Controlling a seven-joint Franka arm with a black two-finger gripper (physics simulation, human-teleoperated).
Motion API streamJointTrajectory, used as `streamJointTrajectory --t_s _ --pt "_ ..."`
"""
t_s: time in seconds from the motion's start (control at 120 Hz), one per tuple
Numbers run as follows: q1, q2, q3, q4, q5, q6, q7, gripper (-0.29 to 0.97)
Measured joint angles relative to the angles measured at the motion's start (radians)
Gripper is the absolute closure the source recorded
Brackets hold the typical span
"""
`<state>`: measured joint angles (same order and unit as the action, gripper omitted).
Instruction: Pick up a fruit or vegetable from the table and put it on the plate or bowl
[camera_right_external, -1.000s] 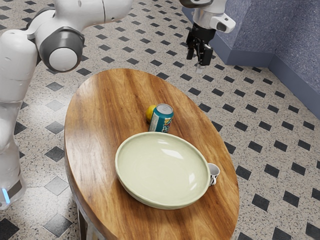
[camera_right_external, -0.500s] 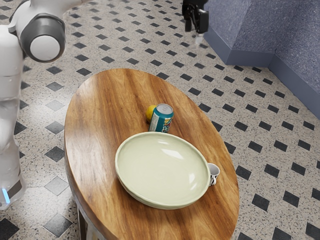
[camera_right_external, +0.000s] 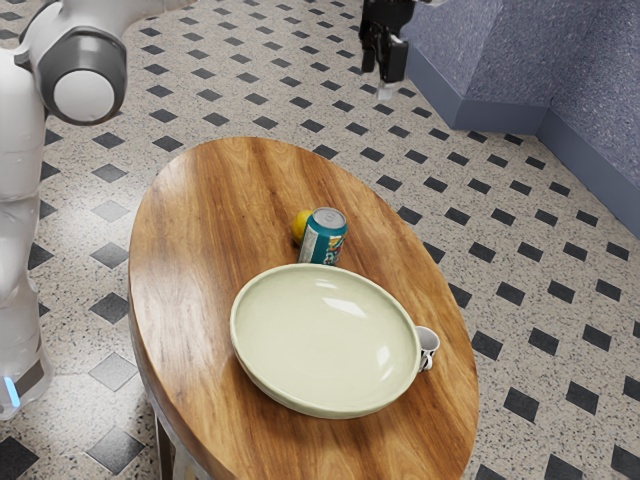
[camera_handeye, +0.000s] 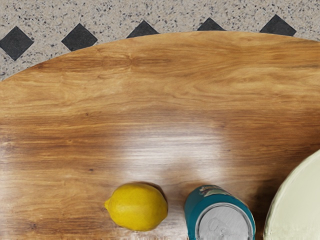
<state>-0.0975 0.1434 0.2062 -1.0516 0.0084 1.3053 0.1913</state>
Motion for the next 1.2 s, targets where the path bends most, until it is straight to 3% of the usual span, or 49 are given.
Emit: streamJointTrajectory --t_s 0.233,0.383,0.467,0.525,0.608,1.2 --pt "0.003 0.033 0.001 -0.039 0.053 -0.009 0.343 0.00" --pt "0.014 0.042 0.004 -0.041 0.028 0.002 0.508 0.00" --pt "0.012 -0.007 0.002 -0.163 0.010 0.051 0.585 0.00" --pt "0.013 -0.071 0.001 -0.270 0.001 0.110 0.633 0.00" --pt "0.021 -0.095 0.003 -0.315 -0.006 0.172 0.696 0.00" --pt "0.017 -0.059 0.049 -0.567 -0.034 0.373 1.033 0.00"
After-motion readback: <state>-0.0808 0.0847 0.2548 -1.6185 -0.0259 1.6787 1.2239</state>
